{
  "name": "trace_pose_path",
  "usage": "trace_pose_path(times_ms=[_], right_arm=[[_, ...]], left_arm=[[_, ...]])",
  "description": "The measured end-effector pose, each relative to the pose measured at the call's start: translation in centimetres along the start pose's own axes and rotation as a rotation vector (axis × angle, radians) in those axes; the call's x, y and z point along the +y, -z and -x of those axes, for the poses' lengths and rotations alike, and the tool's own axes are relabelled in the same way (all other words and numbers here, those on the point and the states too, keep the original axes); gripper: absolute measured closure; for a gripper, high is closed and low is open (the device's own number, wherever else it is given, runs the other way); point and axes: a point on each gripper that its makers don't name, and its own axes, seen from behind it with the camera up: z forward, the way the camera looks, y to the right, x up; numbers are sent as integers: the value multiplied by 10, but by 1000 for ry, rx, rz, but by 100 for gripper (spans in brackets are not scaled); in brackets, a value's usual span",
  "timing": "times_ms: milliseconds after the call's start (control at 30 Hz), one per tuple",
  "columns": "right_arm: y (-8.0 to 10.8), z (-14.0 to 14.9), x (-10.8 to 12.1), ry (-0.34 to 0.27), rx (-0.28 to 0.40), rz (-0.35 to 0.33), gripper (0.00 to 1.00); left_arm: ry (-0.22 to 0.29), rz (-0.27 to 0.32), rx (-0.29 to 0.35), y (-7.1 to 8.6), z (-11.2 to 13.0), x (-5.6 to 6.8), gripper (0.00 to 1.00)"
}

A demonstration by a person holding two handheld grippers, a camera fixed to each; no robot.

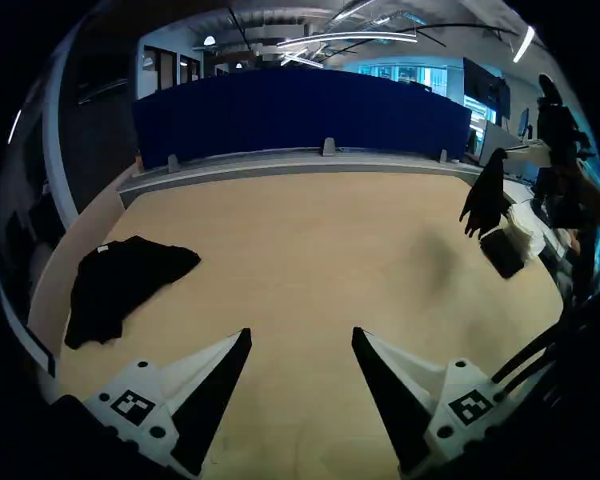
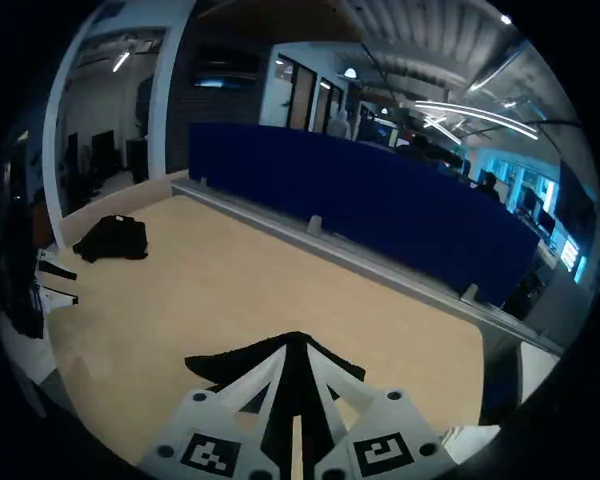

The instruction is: Fold towel

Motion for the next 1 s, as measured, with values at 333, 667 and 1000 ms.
trace_pose_path(times_ms=[333, 667, 1000], right_arm=[[10, 33, 59, -20, -40, 55, 98], [9, 53, 102, -65, -55, 90, 98], [0, 64, 117, -86, -63, 100, 98]], left_arm=[[-17, -9, -21, 1, 4, 9, 6], [-26, -21, -35, 3, 5, 14, 7], [-25, -31, -41, 1, 5, 18, 6]])
